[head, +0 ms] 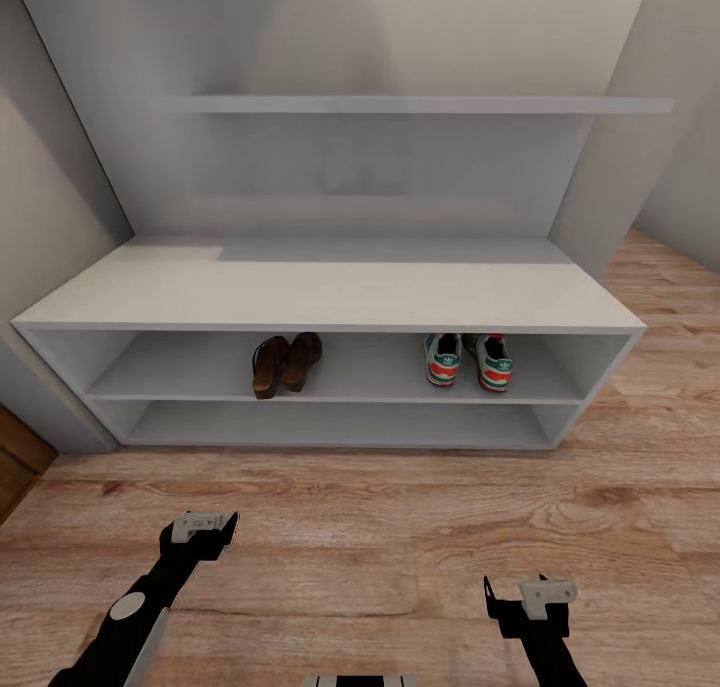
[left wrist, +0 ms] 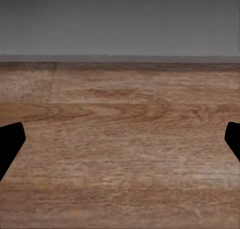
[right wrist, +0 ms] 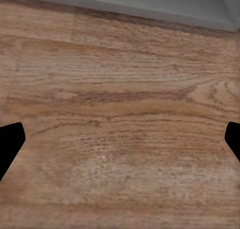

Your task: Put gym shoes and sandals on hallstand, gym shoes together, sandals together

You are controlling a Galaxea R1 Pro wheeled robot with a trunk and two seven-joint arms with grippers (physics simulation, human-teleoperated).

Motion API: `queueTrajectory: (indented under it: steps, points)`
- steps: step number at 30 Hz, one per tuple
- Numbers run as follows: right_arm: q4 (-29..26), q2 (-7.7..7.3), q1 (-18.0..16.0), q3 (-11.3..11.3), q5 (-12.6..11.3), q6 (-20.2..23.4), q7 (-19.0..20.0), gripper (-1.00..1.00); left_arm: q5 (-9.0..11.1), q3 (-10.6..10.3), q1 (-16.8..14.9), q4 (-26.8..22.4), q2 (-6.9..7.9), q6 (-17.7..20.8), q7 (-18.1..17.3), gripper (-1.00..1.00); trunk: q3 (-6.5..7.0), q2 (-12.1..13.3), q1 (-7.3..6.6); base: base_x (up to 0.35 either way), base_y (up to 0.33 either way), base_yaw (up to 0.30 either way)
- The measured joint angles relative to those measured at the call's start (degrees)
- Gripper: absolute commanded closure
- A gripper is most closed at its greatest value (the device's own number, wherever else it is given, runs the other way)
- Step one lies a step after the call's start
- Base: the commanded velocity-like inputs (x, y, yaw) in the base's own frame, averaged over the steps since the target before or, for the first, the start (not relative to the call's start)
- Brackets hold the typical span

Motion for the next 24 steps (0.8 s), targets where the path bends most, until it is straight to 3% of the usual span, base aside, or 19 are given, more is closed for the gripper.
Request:
queueTrajectory:
  steps: [5,9,10,11,12,14,17,21,23,24]
  points:
    - [0.08,0.03,-0.01,-0.01,0.07,-0.05,0.0,-1.0,3.05,4.6,-3.83,6.33,0.48,-0.13,0.17,-1.0,0.0,0.0,0.0,0.0,0.0,0.0]
    - [0.11,0.03,-0.01,-0.02,0.07,-0.07,0.0,-1.0,4.33,6.77,-4.63,7.34,0.65,-0.11,0.2,-1.0,0.0,0.0,0.0,0.0,0.0,0.0]
    - [0.08,0.01,-0.02,-0.01,0.1,-0.08,0.0,-1.0,6.13,10.34,-5.67,7.7,0.91,-0.11,0.23,-1.0,0.0,0.0,0.0,0.0,0.0,0.0]
    - [0.09,0.02,-0.02,-0.02,0.11,-0.09,0.0,-1.0,6.69,11.74,-5.96,7.81,0.97,-0.11,0.24,-1.0,0.0,0.0,0.0,0.0,0.0,0.0]
    - [0.09,0.02,-0.02,-0.02,0.11,-0.09,0.0,-1.0,6.7,11.79,-5.97,7.82,0.97,-0.12,0.23,-1.0,0.0,0.0,0.0,0.0,0.0,0.0]
    - [0.1,0.01,-0.02,-0.02,0.13,-0.09,0.0,-1.0,7.53,14.42,-6.35,8.05,1.04,-0.13,0.24,-1.0,0.0,0.0,0.0,0.0,0.0,0.0]
    - [0.1,0.02,-0.02,-0.01,0.14,-0.09,0.0,-1.0,7.84,15.79,-6.5,8.17,0.99,-0.15,0.24,-1.0,0.0,0.0,0.0,0.0,0.0,0.0]
    - [0.11,0.03,0.0,0.02,0.15,-0.1,0.03,-1.0,8.55,20.72,-6.82,8.49,0.93,-0.14,0.25,-1.0,0.0,0.0,0.0,0.0,0.0,0.0]
    - [0.11,0.01,0.0,0.02,0.16,-0.1,0.06,-1.0,9.02,24.66,-6.93,8.61,1.06,-0.1,0.25,-1.0,0.0,0.0,0.0,0.0,0.0,0.0]
    - [0.11,0.0,0.0,0.02,0.16,-0.1,0.06,-1.0,9.02,24.7,-6.93,8.61,1.06,-0.1,0.25,-1.0,0.0,0.0,0.0,0.0,0.0,0.0]
